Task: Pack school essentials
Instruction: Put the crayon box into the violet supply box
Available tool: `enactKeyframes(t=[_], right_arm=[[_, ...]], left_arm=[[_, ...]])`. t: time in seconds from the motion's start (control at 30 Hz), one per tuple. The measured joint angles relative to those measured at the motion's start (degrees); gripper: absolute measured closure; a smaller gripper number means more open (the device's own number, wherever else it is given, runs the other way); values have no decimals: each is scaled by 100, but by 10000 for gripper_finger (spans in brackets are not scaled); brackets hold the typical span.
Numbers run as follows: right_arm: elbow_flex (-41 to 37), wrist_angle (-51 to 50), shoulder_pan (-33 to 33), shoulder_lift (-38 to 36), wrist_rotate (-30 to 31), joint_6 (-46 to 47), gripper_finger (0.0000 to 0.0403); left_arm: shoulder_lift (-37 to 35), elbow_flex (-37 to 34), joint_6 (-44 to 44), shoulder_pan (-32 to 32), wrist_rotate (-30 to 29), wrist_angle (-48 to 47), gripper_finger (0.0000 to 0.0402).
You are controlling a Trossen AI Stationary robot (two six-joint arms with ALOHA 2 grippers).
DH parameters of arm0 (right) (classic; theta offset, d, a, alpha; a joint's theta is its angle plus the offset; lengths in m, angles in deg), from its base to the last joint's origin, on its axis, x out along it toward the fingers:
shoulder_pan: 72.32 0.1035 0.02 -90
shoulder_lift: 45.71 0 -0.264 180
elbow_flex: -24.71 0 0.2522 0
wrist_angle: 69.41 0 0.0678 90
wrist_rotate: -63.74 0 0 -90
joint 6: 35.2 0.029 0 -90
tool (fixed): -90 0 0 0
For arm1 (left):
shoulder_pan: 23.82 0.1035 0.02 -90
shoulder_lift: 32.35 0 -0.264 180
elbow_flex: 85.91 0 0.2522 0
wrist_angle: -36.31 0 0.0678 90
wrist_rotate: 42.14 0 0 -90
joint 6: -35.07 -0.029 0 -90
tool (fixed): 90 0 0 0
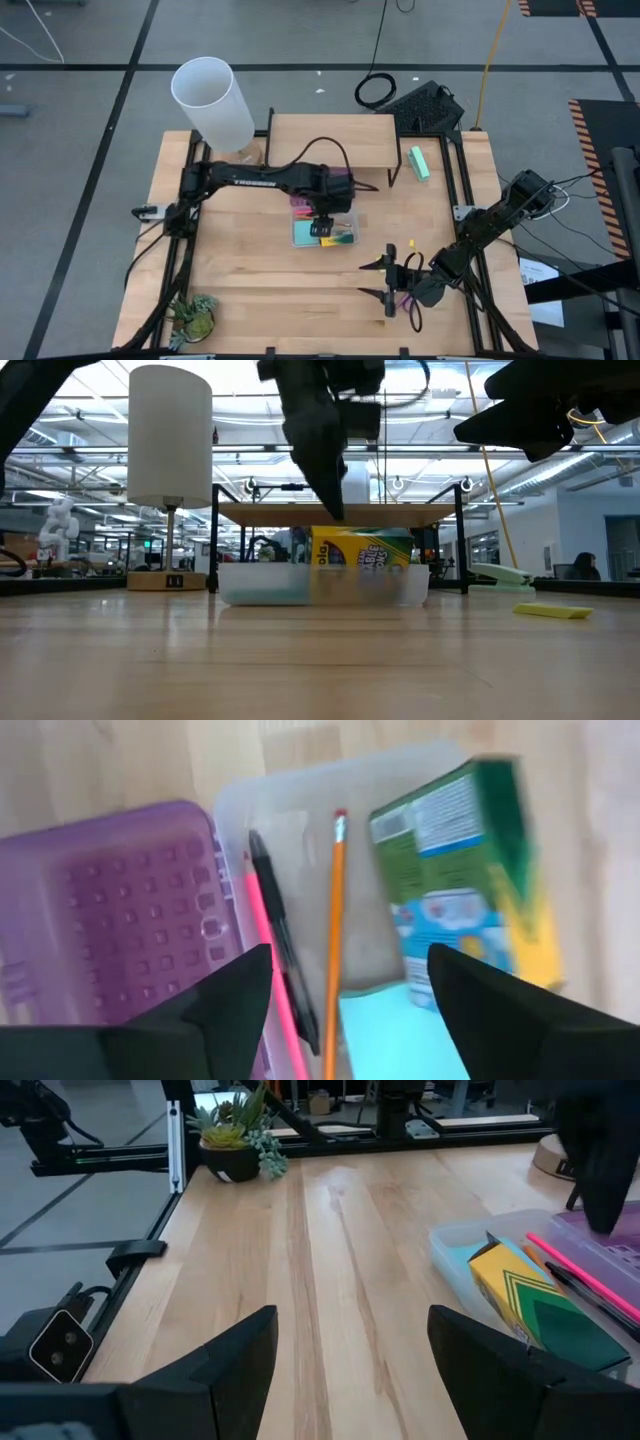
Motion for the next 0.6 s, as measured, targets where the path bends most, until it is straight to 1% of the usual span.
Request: enactKeyframes(t=[0.1,0.17,0.2,0.33,0.4,0.6], right_arm=[[0,-66,1,0,0,-2,151],[-2,-74,-1,0,0,-1,151],[-2,-69,-2,0,0,-2,151],[-2,-42,1,0,109,-20,151],[-2,39,1,0,269,-19,152],[-2,143,20,-2,304,-17,152]], left_arm=[[-245,0,343,-202,0,93,156],[-297,11,485,-468,-15,276,168],[-290,13,465,-638,-118,362,173],[-43,7,223,-1283,-993,447,201],[56,-9,308,-1465,-1287,420,218],[158,-53,565,-1687,-1150,882,269]])
